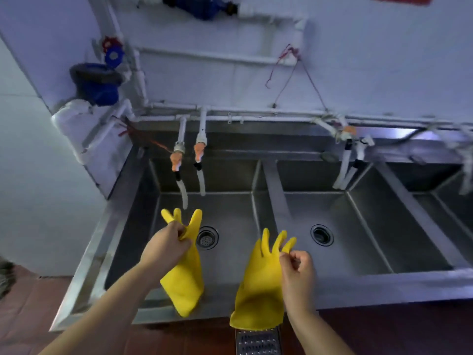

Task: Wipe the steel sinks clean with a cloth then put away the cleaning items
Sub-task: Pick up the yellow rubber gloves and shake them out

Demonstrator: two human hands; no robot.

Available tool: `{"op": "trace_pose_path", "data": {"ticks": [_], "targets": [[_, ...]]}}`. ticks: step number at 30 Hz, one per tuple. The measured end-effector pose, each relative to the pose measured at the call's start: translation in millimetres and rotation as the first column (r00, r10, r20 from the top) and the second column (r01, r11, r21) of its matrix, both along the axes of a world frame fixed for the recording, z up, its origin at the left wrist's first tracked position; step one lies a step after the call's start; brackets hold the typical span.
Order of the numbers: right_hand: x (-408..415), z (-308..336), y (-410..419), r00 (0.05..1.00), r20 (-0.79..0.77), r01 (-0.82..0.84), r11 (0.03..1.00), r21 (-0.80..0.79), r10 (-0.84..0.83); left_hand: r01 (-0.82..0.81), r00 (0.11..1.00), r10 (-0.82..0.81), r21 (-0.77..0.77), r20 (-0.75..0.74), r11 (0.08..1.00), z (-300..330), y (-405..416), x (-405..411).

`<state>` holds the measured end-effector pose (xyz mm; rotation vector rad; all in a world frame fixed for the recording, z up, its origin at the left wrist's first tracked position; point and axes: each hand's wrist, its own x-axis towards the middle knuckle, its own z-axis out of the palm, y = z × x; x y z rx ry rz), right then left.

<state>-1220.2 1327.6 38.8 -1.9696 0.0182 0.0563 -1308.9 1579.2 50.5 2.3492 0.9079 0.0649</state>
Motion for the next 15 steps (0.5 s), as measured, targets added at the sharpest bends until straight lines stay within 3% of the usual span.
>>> {"op": "trace_pose_path", "data": {"ticks": [5,15], "targets": [[41.1,19.3,-132.1,0.991,0.037,0.131,0.991,0.015,-0.131,0.055,0.994,-0.049,-0.055,0.102,0.997,12.7,-125.1,62.2],[91.7,34.0,-376.3,0.879,-0.003,0.476,0.878,0.047,-0.477,0.403,0.905,-0.355,-0.204,0.234,0.892,13.5,-369.9,191.4]]}}
